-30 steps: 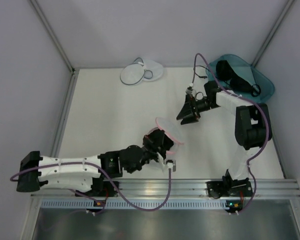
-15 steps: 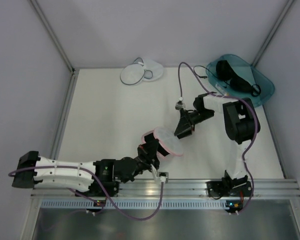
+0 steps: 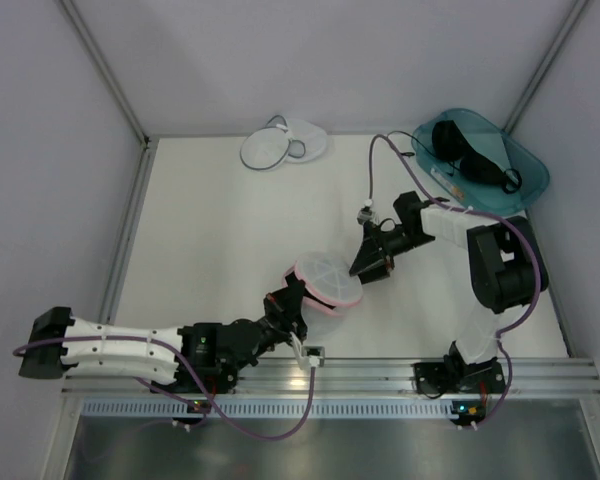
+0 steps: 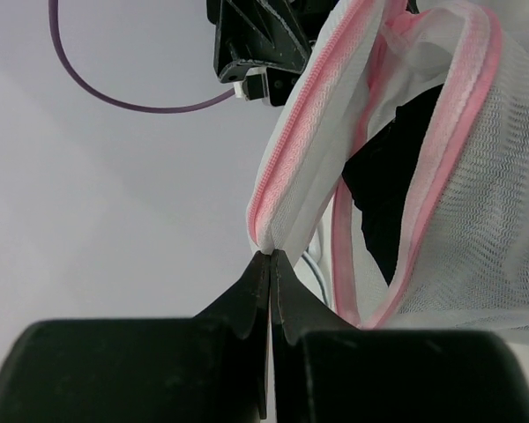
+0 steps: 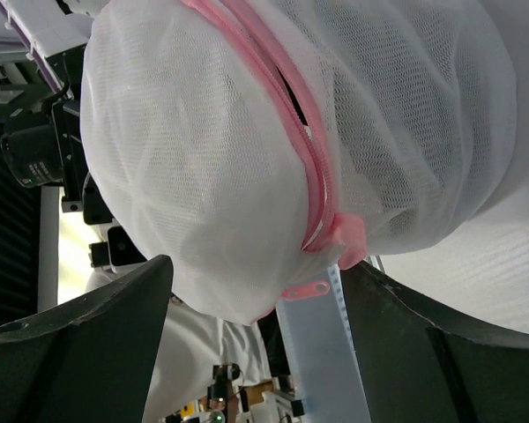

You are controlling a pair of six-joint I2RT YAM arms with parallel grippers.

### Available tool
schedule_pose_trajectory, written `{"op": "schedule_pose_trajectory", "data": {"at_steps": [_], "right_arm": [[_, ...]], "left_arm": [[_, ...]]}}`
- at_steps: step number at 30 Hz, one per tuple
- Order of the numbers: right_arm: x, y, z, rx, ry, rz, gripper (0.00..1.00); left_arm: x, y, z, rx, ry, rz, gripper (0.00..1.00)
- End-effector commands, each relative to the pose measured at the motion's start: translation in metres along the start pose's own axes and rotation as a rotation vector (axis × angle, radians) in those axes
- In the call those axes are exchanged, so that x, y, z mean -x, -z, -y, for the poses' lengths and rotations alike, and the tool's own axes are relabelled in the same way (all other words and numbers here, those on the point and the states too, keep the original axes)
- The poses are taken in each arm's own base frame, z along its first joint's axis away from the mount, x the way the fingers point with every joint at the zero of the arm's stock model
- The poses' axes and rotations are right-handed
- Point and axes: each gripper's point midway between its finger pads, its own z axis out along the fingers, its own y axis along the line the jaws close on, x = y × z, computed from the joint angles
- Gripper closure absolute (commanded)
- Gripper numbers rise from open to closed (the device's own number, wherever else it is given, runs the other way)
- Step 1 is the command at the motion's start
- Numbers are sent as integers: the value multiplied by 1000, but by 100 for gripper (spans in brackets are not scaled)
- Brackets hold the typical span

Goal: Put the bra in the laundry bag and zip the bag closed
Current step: Close the laundry bag at the center of the board.

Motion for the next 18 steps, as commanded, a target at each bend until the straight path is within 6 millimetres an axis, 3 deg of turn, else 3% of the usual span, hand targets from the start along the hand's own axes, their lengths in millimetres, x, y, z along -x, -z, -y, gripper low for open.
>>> {"op": "schedule_pose_trajectory", "data": {"at_steps": [1,4,8,13,18], "right_arm": [[13,-7,3,4,48,5,23],[17,-8,13,-22,50,-7,22],[24,-9,9,2,59,0,23],[28,-10,-8,48,100,-1,41],[28,-14,-10,47,116,-9,43]], "left_arm": [[1,3,-9,45,20,14,100],[-2,6,-7,50,22,8,100],[-4,8,-5,53,18,14,100],[-4,10,2,44,9,30,100],[-6,10,7,38,18,29,100]]}}
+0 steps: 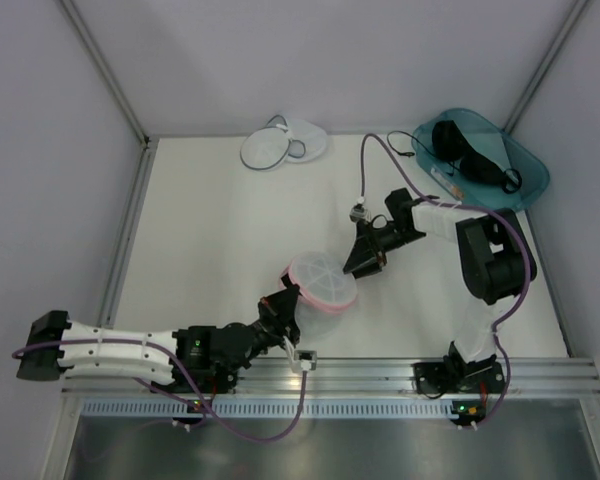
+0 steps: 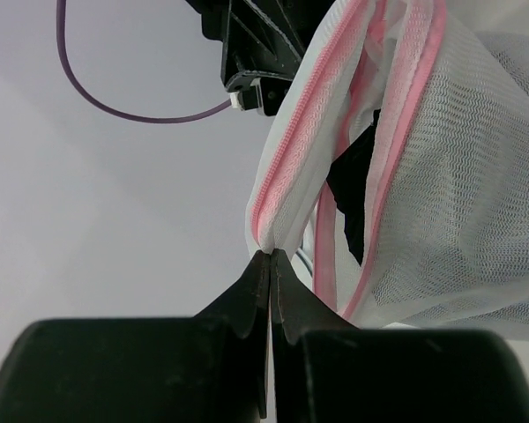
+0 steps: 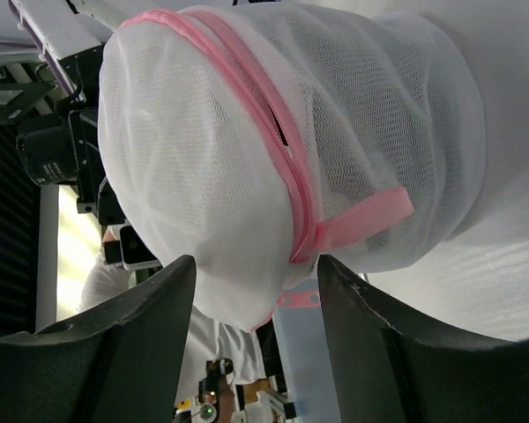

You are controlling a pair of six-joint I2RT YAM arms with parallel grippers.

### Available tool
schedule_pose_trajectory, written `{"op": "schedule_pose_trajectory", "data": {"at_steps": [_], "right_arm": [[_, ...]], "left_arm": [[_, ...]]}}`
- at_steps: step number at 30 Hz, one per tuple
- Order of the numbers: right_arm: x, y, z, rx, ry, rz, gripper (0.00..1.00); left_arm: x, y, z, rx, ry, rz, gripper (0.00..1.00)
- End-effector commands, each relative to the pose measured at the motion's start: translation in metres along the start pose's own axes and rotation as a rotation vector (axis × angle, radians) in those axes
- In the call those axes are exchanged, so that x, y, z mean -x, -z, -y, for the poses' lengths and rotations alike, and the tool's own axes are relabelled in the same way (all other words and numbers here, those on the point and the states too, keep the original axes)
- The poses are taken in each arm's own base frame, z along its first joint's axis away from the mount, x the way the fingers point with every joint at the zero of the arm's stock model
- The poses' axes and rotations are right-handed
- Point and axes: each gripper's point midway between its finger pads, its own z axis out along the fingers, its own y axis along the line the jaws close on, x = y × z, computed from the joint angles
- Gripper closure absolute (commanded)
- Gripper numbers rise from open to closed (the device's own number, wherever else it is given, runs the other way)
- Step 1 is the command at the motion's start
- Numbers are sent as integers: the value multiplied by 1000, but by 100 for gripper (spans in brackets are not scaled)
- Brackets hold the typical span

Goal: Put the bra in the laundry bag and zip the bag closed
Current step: Close the laundry bag at the center of the board, then adjust the laundry bag at the center of the board.

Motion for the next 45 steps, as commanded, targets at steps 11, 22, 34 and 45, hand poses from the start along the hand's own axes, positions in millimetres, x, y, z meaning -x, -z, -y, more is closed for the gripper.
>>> {"op": "schedule_pose_trajectory", "data": {"at_steps": [11,22,34,45], "right_arm": [[13,-18,-22,31,130,-7,72],[14,-4,-34,-44,120,75,100],[27,-4,-31,-94,108,180,100],[29,-4,-34,-45,170,201,100]], "left_arm": [[-1,4,-2,28,13,8,100],[-35,29,-15,-67,140,-194,42],[-17,31,-27,-471,1075,-340,21],[-59,-14,2,-659,2095,-461,40]]}}
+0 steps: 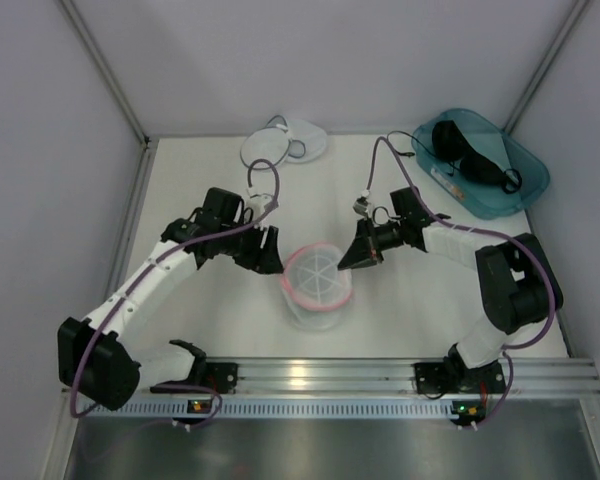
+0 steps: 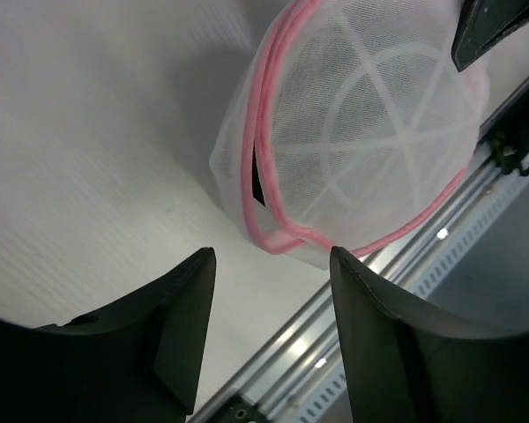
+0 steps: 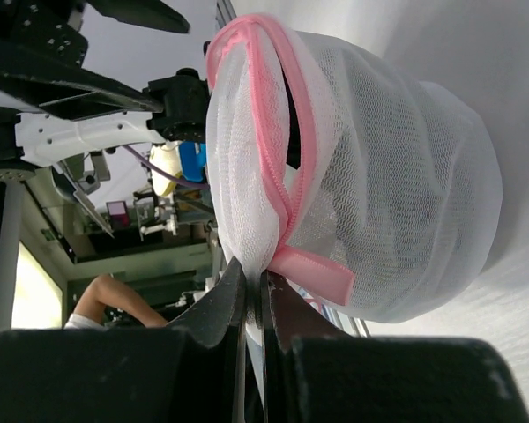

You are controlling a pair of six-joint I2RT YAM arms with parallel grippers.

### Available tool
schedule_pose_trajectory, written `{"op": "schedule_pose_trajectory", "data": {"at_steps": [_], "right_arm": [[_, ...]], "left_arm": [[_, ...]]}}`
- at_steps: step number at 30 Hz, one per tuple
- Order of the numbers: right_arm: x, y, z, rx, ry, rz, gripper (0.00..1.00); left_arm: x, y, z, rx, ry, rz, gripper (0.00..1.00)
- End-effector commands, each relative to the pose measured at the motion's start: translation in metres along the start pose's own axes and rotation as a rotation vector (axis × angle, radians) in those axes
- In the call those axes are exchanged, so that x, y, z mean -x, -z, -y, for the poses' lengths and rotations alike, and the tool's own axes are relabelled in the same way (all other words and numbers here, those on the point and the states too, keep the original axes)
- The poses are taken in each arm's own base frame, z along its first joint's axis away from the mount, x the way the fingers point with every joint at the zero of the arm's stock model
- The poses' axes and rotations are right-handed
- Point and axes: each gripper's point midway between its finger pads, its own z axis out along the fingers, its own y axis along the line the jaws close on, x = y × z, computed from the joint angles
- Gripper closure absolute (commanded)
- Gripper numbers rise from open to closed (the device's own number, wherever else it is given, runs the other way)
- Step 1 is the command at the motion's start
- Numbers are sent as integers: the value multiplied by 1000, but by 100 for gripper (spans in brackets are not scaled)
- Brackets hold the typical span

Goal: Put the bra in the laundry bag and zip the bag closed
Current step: Adjust the laundry bag at the center of the board.

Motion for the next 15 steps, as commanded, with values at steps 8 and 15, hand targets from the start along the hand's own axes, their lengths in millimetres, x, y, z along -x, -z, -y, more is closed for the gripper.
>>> {"op": "schedule_pose_trajectory", "data": {"at_steps": [8,15], "right_arm": [[12,6,-22,38,133,25,100],[8,8,-30,81,150,14,100]], "left_arm": [[27,6,44,-351,321,75,47],[11,-13,20,-225,410,51,46]]}}
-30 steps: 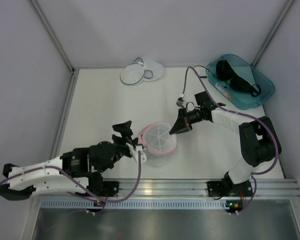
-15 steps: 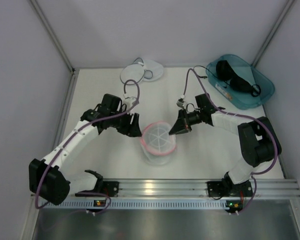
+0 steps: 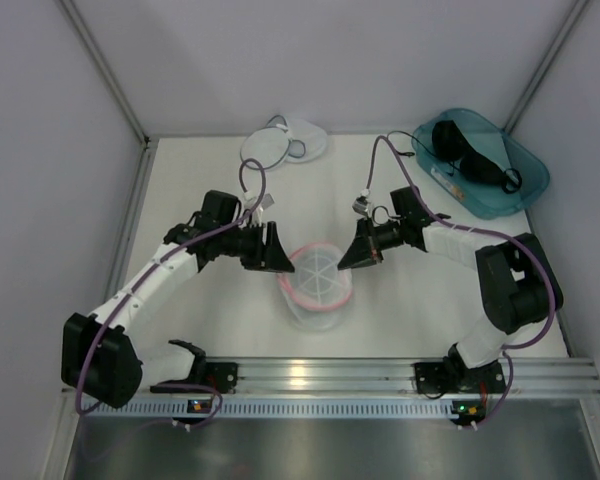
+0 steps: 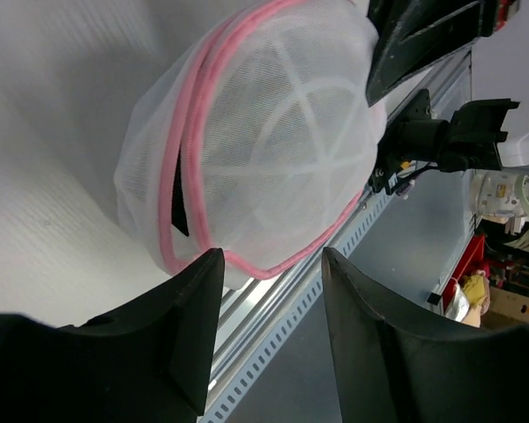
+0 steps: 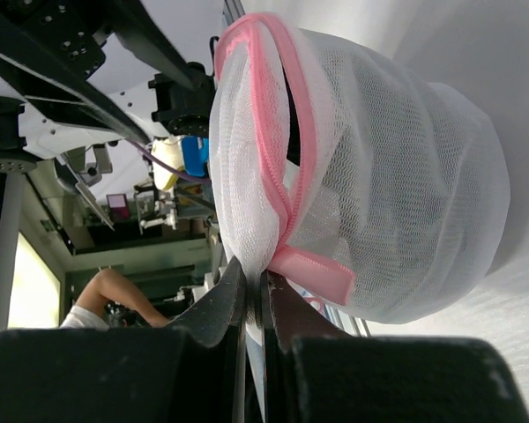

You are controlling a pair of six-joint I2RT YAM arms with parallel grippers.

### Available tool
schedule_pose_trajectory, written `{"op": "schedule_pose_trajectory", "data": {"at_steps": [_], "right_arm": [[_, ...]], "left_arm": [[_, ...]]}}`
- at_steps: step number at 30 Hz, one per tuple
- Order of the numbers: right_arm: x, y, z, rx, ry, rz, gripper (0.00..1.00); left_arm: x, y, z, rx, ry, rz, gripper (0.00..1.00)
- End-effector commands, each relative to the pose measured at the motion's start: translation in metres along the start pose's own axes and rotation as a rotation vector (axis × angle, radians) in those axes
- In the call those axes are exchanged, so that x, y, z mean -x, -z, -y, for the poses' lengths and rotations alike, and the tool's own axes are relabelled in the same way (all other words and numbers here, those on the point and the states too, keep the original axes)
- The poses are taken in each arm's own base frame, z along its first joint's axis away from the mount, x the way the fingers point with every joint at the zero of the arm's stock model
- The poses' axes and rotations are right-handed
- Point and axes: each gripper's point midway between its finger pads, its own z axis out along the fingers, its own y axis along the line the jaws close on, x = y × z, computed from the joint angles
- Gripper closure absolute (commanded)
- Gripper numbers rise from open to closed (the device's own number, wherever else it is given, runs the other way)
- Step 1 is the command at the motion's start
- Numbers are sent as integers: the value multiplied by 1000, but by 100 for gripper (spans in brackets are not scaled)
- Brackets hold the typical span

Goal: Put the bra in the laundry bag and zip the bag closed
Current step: Adjust the laundry bag at the center of the board.

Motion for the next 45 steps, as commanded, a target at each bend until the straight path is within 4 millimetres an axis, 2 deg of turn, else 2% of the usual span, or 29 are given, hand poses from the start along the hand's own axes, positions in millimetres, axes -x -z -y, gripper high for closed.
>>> {"op": "schedule_pose_trajectory", "data": {"at_steps": [1,4,8,14,17,19,22,25,27,28,29,30,31,33,34,36,37,39,40,42,45], "right_arm": [[8,8,-27,62,122,18,100],[9,8,-30,70,125,16,100],[9,8,-31,73,132,16,100],[8,8,-33,79,136,17,100],[9,9,-34,80,141,18,100],[9,8,-34,78,142,19,100],[10,8,-32,75,142,20,100],[10,8,-31,68,150,21,96],[11,8,-29,50,164,20,91],[11,7,-27,48,164,14,88],[13,8,-29,47,170,13,86],[10,9,-27,39,172,3,83],[9,9,-24,34,165,-5,70],[6,10,-23,24,158,-23,59],[6,9,-20,21,151,-30,50],[5,12,-17,3,155,-40,40],[5,12,-15,-4,154,-42,31],[8,15,-13,-19,167,-32,26],[9,16,-13,-26,169,-25,19],[12,19,-9,-35,168,-10,18],[14,18,-6,-32,145,-10,14]], "left_arm": [[7,-5,-13,49,34,46,46],[5,-11,-20,61,57,41,45],[6,-16,-16,16,81,43,45],[8,-27,-22,6,141,38,44],[10,-32,-12,-75,174,35,47],[15,-34,0,-159,184,45,54],[18,-34,12,-236,192,52,59],[18,-33,20,-296,223,39,64],[15,-31,25,-330,233,20,72],[15,-30,26,-336,232,16,84],[15,-28,29,-345,221,15,90],[14,-26,31,-353,216,13,100],[13,-24,32,-365,212,7,100],[13,-18,36,-386,196,5,100],[10,-15,40,-408,190,-13,100],[8,-11,41,-425,187,-21,100],[8,-9,41,-432,187,-24,100],[4,-6,41,-451,192,-41,100],[5,-4,39,-455,198,-40,100],[4,-1,36,-463,201,-47,100],[6,-1,21,-442,180,-49,100]]}}
